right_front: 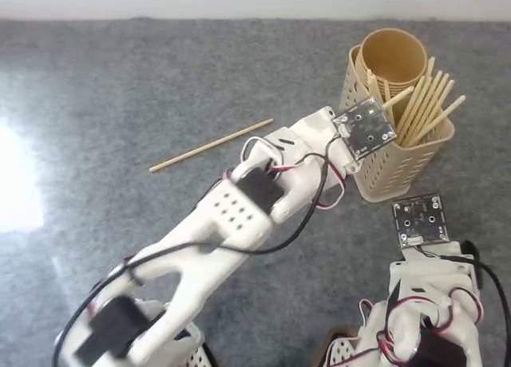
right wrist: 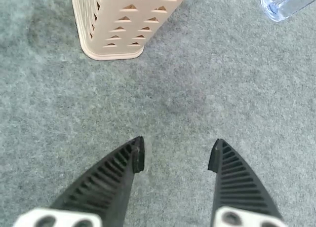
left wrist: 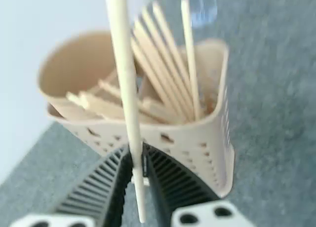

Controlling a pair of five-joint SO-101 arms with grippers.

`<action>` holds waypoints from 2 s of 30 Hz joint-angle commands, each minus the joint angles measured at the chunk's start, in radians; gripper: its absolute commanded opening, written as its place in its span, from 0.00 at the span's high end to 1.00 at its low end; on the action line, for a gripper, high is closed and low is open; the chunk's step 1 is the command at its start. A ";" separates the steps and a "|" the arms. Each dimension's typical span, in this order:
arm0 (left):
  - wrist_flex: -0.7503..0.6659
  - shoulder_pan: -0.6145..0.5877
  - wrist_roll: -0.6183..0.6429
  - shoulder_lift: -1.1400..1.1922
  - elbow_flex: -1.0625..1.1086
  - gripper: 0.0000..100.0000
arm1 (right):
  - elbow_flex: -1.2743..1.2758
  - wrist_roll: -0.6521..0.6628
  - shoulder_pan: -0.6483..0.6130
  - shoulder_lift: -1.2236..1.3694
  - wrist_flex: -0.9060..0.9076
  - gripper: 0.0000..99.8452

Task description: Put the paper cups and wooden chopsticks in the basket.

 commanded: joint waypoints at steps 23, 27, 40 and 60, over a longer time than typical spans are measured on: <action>-0.227 0.120 0.310 0.080 -0.335 0.99 | -0.005 0.009 0.012 -0.002 0.004 0.78; -0.210 0.135 0.315 0.126 -0.329 0.99 | -0.005 0.009 0.012 -0.002 0.004 0.78; -0.163 0.143 0.382 0.140 -0.332 0.83 | -0.005 0.009 0.012 -0.002 0.004 0.78; 0.829 -0.017 0.049 -0.281 -0.401 0.83 | -0.005 0.009 0.010 -0.002 0.004 0.78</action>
